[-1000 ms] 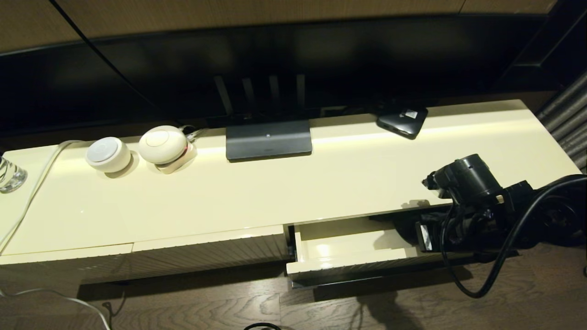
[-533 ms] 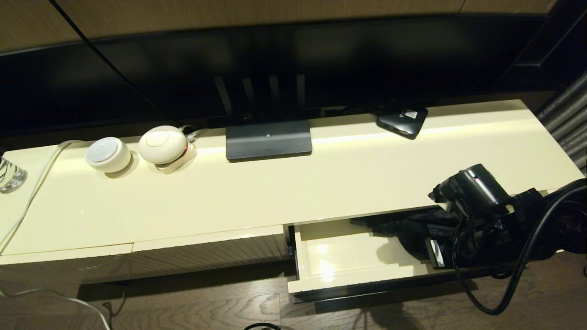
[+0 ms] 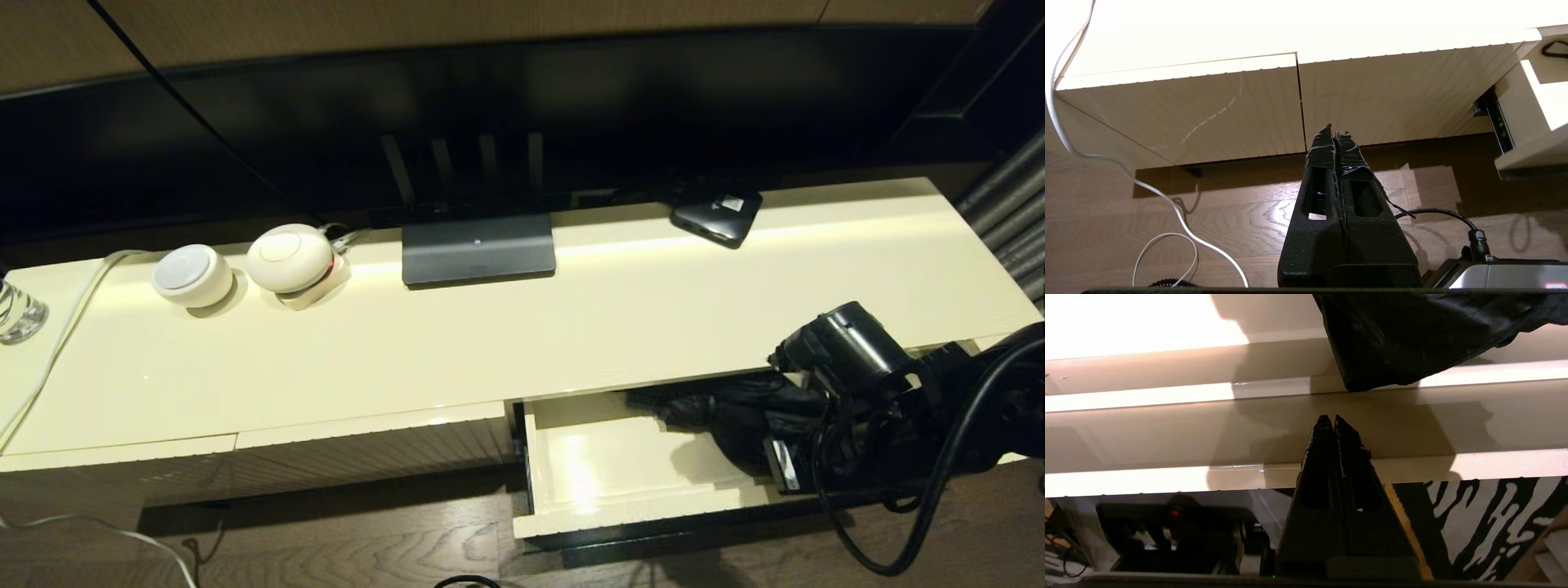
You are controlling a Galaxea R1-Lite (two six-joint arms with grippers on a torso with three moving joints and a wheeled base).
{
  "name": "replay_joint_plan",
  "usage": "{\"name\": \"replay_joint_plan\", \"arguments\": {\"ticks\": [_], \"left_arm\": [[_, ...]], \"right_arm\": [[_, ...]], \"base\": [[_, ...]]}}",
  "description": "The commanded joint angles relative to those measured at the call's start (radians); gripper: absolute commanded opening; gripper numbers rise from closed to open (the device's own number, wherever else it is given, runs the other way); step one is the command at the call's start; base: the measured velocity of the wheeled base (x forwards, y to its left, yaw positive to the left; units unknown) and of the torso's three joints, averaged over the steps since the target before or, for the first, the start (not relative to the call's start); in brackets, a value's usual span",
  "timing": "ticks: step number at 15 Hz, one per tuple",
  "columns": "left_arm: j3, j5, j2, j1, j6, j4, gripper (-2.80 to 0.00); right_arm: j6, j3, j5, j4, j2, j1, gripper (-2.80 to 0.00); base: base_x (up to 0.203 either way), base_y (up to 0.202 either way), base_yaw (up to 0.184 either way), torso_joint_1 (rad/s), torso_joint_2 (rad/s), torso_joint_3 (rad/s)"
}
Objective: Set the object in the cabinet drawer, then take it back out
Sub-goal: Open the drawer
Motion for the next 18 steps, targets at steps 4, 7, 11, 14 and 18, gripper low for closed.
{"name": "replay_joint_plan", "arguments": {"ticks": [4, 7, 11, 14, 18], "left_arm": [[0.003, 0.001, 0.001, 0.000, 0.000, -0.001, -2.80], [0.003, 0.001, 0.001, 0.000, 0.000, -0.001, -2.80], [0.003, 0.001, 0.001, 0.000, 0.000, -0.001, -2.80], [0.003, 0.001, 0.001, 0.000, 0.000, -0.001, -2.80], [0.003, 0.001, 0.001, 0.000, 0.000, -0.001, -2.80]], "right_arm": [[0.010, 0.021, 0.004, 0.008, -0.001, 0.009, -2.80], [0.010, 0.054, 0.004, -0.003, -0.010, 0.015, -2.80], [0.012, 0.091, 0.004, -0.004, -0.021, 0.026, -2.80], [0.012, 0.116, 0.015, -0.004, -0.040, 0.030, -2.80], [0.012, 0.170, 0.043, -0.004, -0.056, 0.031, -2.80]], "base": [[0.000, 0.000, 0.000, 0.000, 0.00, 0.000], [0.000, 0.000, 0.000, 0.000, 0.00, 0.000], [0.000, 0.000, 0.000, 0.000, 0.00, 0.000], [0.000, 0.000, 0.000, 0.000, 0.00, 0.000], [0.000, 0.000, 0.000, 0.000, 0.00, 0.000]]}}
